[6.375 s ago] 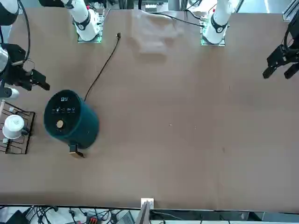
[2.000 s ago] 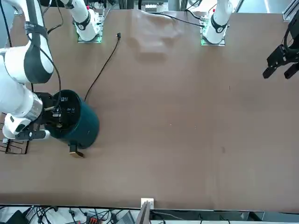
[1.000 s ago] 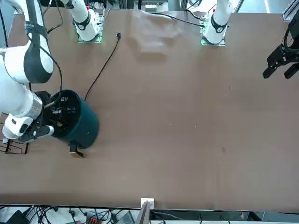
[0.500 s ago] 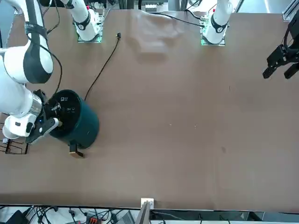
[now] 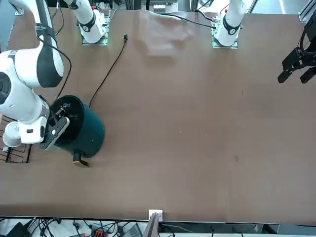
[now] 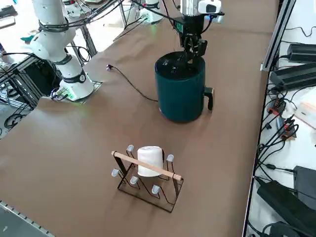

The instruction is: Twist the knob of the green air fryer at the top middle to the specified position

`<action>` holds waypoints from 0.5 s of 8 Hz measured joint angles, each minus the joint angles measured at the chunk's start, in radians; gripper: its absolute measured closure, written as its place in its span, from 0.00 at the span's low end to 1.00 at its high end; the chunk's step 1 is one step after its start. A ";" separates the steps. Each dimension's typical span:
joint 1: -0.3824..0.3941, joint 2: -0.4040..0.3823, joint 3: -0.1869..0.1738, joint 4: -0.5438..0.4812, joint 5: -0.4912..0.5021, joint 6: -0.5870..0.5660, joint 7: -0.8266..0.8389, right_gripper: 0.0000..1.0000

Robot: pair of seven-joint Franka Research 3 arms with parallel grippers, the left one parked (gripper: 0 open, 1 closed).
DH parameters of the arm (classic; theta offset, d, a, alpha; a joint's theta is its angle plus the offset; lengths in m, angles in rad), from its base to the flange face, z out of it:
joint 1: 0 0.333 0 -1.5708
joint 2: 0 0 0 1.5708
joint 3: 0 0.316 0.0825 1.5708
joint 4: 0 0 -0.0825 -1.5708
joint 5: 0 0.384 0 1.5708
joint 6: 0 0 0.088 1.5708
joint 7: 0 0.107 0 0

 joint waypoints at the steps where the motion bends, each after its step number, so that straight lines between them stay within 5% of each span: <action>1: 0.000 0.000 0.000 -0.001 -0.001 0.005 -0.029 0.55; 4: 0.003 0.001 0.003 -0.005 -0.005 0.022 -0.187 0.55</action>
